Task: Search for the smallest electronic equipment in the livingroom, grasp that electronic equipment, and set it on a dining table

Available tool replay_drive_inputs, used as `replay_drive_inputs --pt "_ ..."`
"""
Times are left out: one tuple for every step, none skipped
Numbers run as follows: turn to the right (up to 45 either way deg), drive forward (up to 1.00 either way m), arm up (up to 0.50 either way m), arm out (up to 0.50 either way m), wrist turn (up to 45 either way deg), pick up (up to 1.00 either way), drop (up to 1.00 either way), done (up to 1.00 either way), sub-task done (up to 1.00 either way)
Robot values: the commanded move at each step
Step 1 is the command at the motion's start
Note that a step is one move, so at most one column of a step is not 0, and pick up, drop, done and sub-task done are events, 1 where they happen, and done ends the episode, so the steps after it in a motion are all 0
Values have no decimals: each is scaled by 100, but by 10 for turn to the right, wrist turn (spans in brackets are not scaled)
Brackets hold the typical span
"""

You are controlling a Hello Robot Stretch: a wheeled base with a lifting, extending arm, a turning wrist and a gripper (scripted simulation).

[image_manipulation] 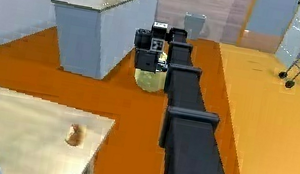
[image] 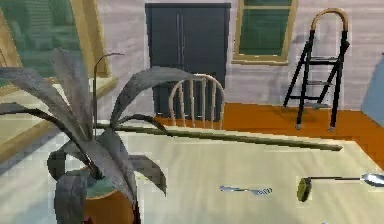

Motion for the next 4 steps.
replay_drive_inputs --pt "-450 0 0 0 0 0 0 0 0" --pt "-330 0 0 0 0 0 0 0 0" --pt "0 0 0 0 -270 0 0 0 0" --pt "0 0 0 -6 0 0 0 0 0"
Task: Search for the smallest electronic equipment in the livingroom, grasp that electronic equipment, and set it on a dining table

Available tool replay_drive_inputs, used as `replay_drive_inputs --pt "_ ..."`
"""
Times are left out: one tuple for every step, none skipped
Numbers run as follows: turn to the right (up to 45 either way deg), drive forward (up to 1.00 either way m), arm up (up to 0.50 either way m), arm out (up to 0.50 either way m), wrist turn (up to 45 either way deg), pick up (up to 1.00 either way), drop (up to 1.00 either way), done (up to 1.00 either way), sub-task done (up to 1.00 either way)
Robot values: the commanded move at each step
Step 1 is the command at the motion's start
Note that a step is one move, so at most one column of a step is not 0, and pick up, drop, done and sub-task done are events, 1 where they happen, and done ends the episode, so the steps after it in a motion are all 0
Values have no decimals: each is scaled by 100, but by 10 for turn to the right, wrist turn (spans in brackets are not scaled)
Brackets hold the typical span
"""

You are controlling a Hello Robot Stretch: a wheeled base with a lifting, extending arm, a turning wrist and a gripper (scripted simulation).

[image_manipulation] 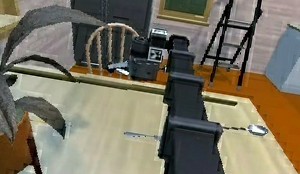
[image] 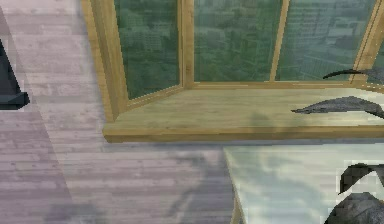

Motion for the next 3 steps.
replay_drive_inputs --pt "0 0 -32 0 0 0 0 0 0" --pt "0 0 0 0 0 0 100 0 0" --pt "0 0 0 -10 0 0 0 0 0"
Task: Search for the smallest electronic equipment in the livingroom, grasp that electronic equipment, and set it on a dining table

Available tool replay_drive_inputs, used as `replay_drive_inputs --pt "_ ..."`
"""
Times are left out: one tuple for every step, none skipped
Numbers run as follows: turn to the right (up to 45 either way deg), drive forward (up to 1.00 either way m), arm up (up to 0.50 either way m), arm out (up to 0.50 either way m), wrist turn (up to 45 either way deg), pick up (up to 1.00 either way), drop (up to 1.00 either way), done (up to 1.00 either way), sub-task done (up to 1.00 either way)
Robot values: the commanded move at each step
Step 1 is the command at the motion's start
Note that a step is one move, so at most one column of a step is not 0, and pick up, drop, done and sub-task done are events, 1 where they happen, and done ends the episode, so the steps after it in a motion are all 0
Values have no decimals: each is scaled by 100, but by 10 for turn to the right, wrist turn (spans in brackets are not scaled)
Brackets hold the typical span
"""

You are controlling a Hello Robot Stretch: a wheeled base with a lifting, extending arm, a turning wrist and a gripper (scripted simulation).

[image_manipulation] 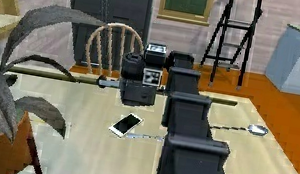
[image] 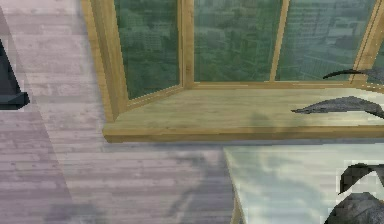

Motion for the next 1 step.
replay_drive_inputs --pt "0 0 0 0 0 0 0 100 0"
